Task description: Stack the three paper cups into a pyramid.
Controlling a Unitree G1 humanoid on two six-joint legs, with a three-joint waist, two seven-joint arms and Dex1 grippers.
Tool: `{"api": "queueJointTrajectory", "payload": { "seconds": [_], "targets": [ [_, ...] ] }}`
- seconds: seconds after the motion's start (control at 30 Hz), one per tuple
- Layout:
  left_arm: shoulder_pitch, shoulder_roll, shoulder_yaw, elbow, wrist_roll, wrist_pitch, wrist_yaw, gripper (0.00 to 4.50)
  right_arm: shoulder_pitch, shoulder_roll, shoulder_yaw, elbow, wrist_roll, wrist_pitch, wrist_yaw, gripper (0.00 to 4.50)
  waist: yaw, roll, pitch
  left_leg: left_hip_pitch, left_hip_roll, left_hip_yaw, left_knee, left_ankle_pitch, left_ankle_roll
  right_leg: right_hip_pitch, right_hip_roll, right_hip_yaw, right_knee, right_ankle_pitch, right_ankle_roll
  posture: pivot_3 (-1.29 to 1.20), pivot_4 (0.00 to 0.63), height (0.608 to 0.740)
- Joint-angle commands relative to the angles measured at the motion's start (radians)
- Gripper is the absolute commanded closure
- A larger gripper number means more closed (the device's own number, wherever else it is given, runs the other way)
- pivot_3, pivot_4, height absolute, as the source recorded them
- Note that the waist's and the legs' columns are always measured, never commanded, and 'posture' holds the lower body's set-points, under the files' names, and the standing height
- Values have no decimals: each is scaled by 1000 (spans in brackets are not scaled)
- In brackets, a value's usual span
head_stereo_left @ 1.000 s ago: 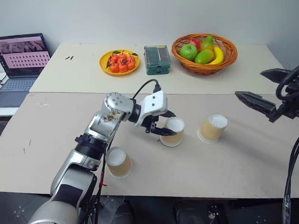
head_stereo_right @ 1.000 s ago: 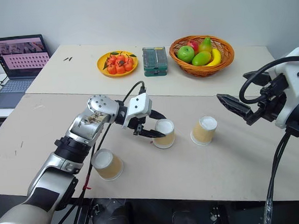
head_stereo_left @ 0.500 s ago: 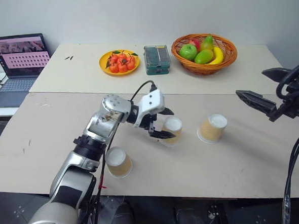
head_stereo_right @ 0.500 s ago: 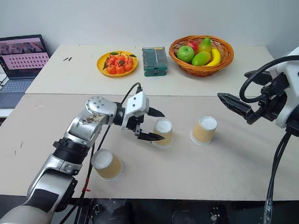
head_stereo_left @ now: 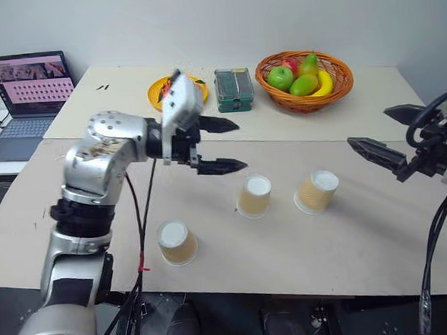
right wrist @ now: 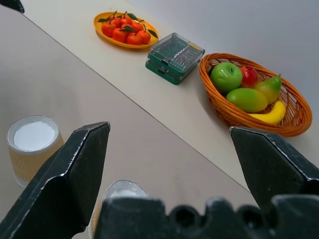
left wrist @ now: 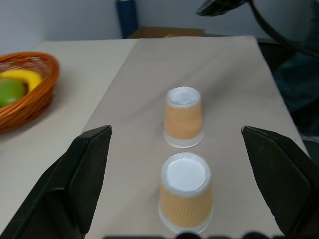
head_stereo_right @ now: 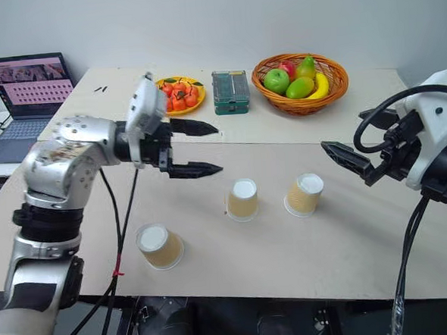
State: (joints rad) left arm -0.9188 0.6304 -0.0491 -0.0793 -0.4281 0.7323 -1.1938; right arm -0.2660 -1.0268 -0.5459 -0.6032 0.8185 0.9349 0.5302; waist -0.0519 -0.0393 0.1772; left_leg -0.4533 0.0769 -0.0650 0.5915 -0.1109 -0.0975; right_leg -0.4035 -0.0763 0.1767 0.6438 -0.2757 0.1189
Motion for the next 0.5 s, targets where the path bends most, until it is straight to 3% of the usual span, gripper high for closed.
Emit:
{"api": "queueJointTrajectory", "payload": {
  "seconds": [0.03,0.1,0.23,0.4,0.5],
  "targets": [
    [21,64,86,-71,-57,86,46,48,-35,0,45,36,-29,-68,39,0,-4,0,0,0,0,0,0,0,0,0,0,0,0,0,0,0,150,740],
    [58,104,133,-128,-92,146,80,48,-68,3,94,72,-41,-94,68,0,-9,0,0,0,0,0,0,0,0,0,0,0,0,0,0,0,150,740],
    [272,178,266,-377,-208,272,146,48,-160,27,227,164,-82,-149,134,0,-24,0,0,0,0,0,-1,0,0,0,0,0,0,0,0,0,150,740],
    [561,228,454,-663,-359,407,222,48,-280,63,355,274,-139,-200,211,0,-21,-1,1,1,0,0,-1,0,0,-1,0,0,1,-1,-1,0,150,740],
    [664,227,507,-745,-410,420,273,48,-333,83,405,332,-175,-225,250,0,-14,-1,1,1,1,0,-1,0,0,-1,0,-1,1,-1,-2,0,150,740]
  ]
}}
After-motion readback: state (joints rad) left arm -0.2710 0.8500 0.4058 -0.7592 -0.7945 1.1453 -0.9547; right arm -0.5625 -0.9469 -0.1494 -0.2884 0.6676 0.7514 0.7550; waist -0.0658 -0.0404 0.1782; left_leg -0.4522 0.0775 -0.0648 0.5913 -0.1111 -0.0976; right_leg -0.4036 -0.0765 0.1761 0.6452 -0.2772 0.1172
